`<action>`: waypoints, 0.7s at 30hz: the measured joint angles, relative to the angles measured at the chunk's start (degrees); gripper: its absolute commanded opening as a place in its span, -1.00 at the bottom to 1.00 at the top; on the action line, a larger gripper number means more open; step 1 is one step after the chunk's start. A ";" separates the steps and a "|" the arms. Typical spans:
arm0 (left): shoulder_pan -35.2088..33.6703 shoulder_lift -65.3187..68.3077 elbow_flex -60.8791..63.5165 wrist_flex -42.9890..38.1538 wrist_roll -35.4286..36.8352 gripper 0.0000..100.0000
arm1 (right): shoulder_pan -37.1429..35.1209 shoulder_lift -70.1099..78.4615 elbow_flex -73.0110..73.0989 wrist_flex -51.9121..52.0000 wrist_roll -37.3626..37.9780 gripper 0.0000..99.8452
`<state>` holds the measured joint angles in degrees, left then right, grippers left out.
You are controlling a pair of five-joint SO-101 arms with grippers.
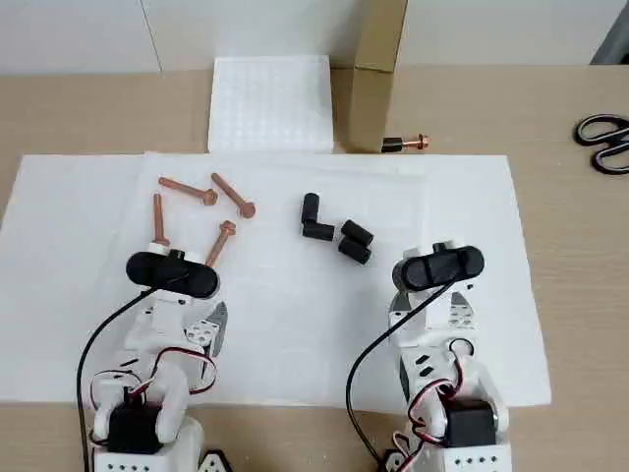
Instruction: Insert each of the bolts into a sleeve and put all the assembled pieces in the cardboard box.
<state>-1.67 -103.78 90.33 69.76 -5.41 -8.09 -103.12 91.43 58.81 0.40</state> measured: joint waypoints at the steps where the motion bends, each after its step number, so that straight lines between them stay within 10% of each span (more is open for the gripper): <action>1: 0.00 0.00 0.97 -0.09 0.00 -0.63 | 0.00 0.00 0.88 0.00 0.00 -0.55; 21: 0.00 0.00 1.32 -0.09 0.00 -0.63 | 0.53 0.00 3.96 0.00 0.00 -0.55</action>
<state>-1.67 -103.78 91.65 69.67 -5.41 -7.56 -103.12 95.38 58.81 0.40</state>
